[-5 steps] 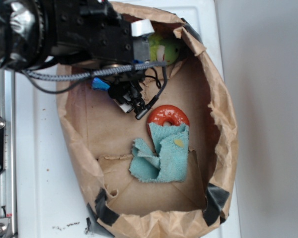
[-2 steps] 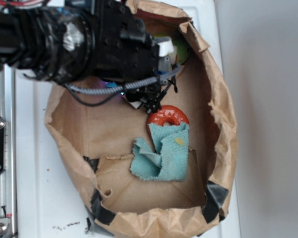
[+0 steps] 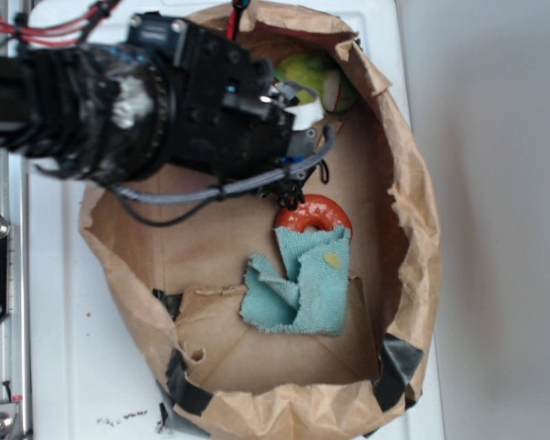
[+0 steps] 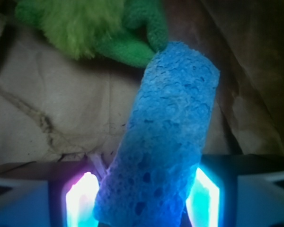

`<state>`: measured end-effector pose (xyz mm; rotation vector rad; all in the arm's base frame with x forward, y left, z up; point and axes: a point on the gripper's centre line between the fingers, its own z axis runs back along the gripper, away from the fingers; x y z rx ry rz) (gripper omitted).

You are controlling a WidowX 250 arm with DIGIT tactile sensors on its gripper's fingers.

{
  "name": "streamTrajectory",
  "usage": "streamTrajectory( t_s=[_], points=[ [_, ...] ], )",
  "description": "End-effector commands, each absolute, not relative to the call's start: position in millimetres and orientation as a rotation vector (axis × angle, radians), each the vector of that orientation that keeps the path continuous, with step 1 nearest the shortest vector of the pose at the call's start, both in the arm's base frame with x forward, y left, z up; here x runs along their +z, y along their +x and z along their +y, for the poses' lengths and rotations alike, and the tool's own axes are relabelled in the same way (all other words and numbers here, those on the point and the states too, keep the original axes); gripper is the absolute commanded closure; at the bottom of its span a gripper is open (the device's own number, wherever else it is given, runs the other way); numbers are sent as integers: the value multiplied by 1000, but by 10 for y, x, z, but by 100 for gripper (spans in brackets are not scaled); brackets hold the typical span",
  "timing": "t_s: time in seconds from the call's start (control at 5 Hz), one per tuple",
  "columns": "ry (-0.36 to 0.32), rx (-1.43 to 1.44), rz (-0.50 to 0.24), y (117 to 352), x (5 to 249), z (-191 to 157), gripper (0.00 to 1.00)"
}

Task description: Grab the blue sponge.

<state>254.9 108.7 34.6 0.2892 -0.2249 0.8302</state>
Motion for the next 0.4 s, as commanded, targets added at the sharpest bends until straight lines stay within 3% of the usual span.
streamTrajectory(
  t_s=[0.0, 0.2],
  points=[
    [215, 682, -240, 2514, 1236, 934, 100],
    [213, 667, -254, 2536, 1381, 771, 100]
  ],
)
